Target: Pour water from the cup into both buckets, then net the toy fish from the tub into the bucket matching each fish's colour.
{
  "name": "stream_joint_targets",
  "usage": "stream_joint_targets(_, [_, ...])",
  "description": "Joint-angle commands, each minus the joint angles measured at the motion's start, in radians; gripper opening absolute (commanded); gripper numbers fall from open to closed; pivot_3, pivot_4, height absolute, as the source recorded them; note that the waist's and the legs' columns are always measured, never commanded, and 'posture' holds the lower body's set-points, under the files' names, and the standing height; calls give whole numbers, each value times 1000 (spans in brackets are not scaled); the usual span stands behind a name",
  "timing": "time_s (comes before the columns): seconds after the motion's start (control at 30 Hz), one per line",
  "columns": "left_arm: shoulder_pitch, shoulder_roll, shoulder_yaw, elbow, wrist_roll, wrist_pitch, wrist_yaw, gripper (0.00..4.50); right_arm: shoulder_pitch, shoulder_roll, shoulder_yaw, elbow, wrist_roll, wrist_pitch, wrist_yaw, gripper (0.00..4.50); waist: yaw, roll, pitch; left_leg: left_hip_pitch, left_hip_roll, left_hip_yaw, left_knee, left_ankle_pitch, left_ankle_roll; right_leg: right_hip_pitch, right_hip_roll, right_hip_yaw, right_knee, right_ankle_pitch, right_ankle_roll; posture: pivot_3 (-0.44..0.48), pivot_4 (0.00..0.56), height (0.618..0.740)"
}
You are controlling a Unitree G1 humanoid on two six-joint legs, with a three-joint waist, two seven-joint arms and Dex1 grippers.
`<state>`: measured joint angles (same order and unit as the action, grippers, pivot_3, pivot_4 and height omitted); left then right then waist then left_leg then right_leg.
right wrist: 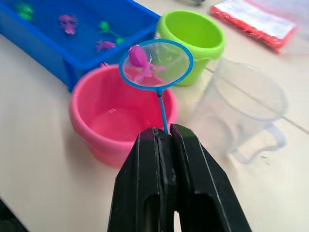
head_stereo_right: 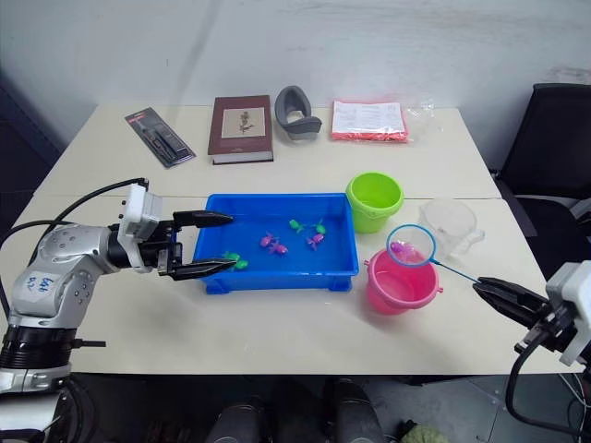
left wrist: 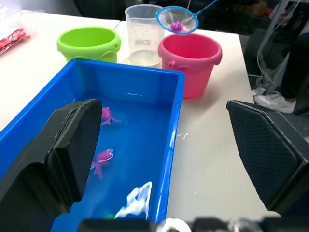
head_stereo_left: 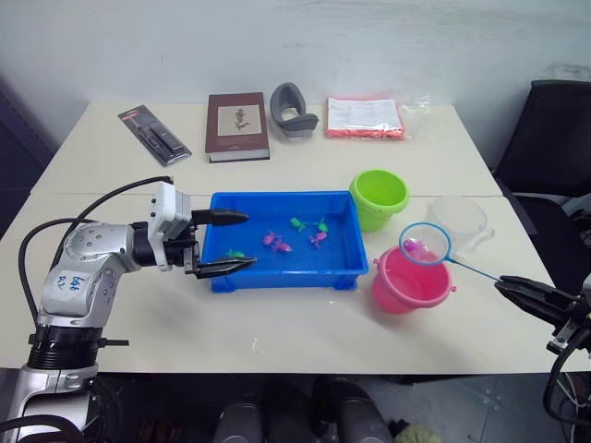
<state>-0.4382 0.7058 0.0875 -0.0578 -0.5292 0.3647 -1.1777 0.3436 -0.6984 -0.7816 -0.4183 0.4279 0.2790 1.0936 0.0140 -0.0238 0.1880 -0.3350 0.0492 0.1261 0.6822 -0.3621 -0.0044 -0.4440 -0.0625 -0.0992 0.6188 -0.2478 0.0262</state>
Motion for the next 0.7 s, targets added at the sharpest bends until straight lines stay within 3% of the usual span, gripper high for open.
stream_joint_targets(0.03, [-7, -6, -2, -25, -16, 7, -2, 4445, 35, 43, 20, 63, -114, -314, -3, 0, 0, 0, 0, 0, 0, 0, 0, 0, 0, 0, 1, 0, 0, 0, 0, 0, 150, 740])
stream_joint_targets(0.2, [2, -13, -4, -37, -18, 15, 1, 4445, 67, 61, 47, 146, -252, -633, -60, 0, -4, 0, 0, 0, -1, 1, 0, 1, -1, 0, 1, 2, 1, 0, 0, 0, 150, 740])
stream_joint_targets(0.27, [1, -15, -3, -33, -17, 14, -1, 4445, 67, 62, 47, 200, -376, -842, -131, 0, -8, 0, 0, 0, -1, 2, 0, 1, -1, 0, 1, 3, 2, 0, 0, 0, 150, 740])
stream_joint_targets(0.47, [-15, -25, -7, -13, -10, 6, -4, 4445, 46, 43, 26, 269, -630, -1202, -322, 0, -18, 0, 0, 2, 0, 3, 0, 1, -3, 0, 1, 6, 2, -1, 0, 0, 150, 740])
stream_joint_targets(0.7, [-37, -33, -13, 14, -4, -5, -8, 4445, 19, 36, 3, 247, -837, -1338, -508, 0, -18, 0, 0, 4, 0, 5, 0, 1, -4, 0, 1, 9, 3, -1, 0, 0, 150, 740])
